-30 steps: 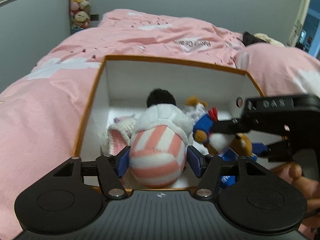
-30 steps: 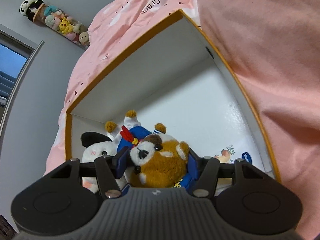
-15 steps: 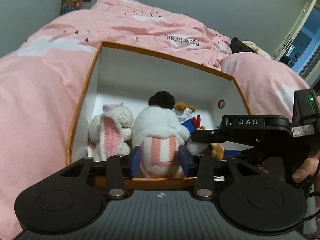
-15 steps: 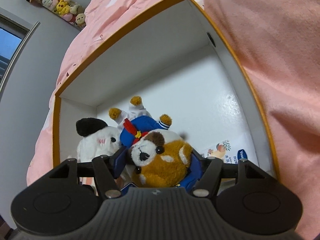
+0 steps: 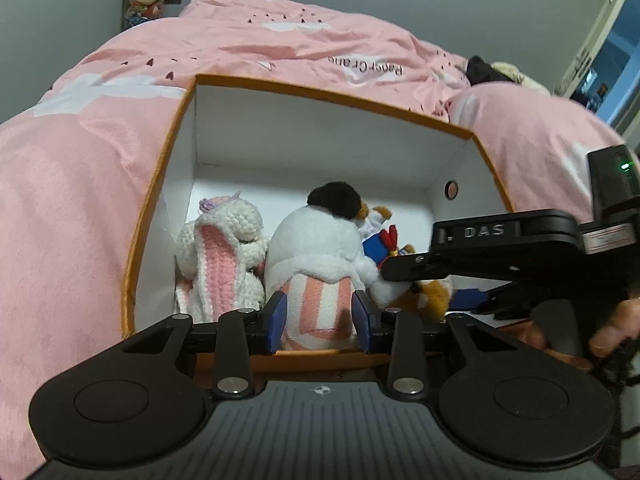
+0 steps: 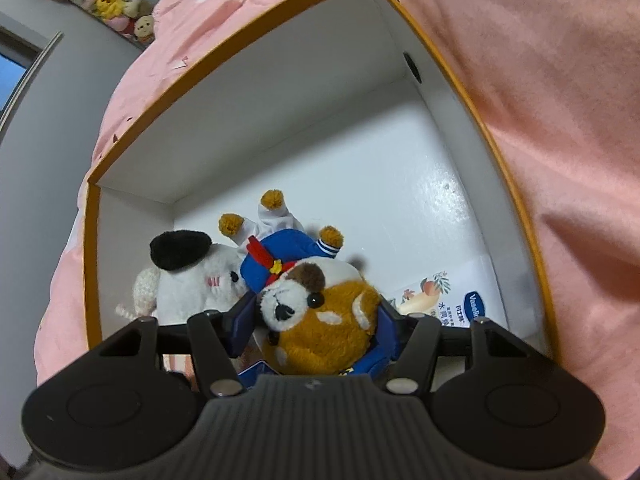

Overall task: Organize objects
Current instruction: 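Open both tools to release the plushes in the box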

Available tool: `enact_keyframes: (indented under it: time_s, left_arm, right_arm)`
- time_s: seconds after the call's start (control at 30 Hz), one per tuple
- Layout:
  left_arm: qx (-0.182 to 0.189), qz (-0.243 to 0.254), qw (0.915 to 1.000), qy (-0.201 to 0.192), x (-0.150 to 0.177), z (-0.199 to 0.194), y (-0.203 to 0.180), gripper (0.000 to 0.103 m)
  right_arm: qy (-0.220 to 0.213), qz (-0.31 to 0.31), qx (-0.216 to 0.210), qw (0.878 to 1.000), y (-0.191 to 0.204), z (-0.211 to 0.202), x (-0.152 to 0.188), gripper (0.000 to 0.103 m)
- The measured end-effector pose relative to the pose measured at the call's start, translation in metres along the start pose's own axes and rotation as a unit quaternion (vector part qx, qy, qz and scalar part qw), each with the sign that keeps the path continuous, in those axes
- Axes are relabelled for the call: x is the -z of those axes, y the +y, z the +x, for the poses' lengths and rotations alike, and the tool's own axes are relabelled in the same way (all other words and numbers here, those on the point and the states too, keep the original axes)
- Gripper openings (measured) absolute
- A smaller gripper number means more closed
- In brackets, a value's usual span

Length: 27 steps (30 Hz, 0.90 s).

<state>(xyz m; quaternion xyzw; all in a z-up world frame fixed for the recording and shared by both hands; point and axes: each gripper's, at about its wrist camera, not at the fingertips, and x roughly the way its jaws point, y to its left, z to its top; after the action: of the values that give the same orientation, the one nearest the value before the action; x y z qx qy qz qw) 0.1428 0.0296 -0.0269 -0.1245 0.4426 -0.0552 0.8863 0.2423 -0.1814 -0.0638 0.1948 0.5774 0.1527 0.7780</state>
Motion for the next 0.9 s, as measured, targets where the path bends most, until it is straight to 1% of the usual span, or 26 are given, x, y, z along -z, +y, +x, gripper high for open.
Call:
enact_keyframes:
  time_s: [0.07,0.17,0.23,0.4,0.43,0.5,0.67,0.7,0.8,0.9]
  left_arm:
    - [-0.003,-0.007,0.9999,-0.008,0.002,-0.003,0.001,0.040]
    - [-0.010,-0.012,0.9997,-0.019,0.005,-0.010,0.000,0.040]
    - [-0.015,-0.012,0.9994,-0.030,0.007,-0.016,-0.002,0.040]
    - [-0.021,-0.011,0.9980,-0.058,0.016,-0.031,-0.005,0.040]
    - [-0.021,-0.011,0.9979,-0.060,0.017,-0.032,-0.005,0.040]
    - [-0.019,-0.009,0.9978,-0.063,0.019,-0.035,-0.005,0.040]
    - [-0.018,-0.003,0.9974,-0.070,0.023,-0.043,-0.010,0.040]
    - [-0.020,-0.001,0.9973,-0.071,0.024,-0.045,-0.011,0.040]
    - [-0.025,0.006,0.9966,-0.078,0.029,-0.052,-0.013,0.040]
    - [-0.026,0.004,0.9966,-0.078,0.032,-0.055,-0.012,0.040]
  right_arm:
    - [-0.002,-0.009,0.012,1.000,0.006,0.003,0.001,0.062]
    - [-0.009,-0.039,0.031,0.999,0.014,0.005,0.005,0.063]
    - [-0.013,-0.053,0.035,0.998,0.016,0.001,0.006,0.065]
    - [-0.018,-0.087,0.053,0.995,0.015,-0.013,0.011,0.066]
    - [-0.018,-0.091,0.052,0.994,0.015,-0.016,0.013,0.064]
    - [-0.022,-0.093,0.049,0.994,0.014,-0.023,0.017,0.057]
    - [-0.038,-0.107,0.047,0.992,0.018,-0.037,0.026,0.055]
    - [-0.037,-0.105,0.043,0.993,0.023,-0.037,0.025,0.042]
    - [-0.022,-0.101,0.022,0.994,0.021,-0.044,0.028,0.039]
    - [-0.014,-0.104,0.031,0.994,0.026,-0.037,0.028,0.037]
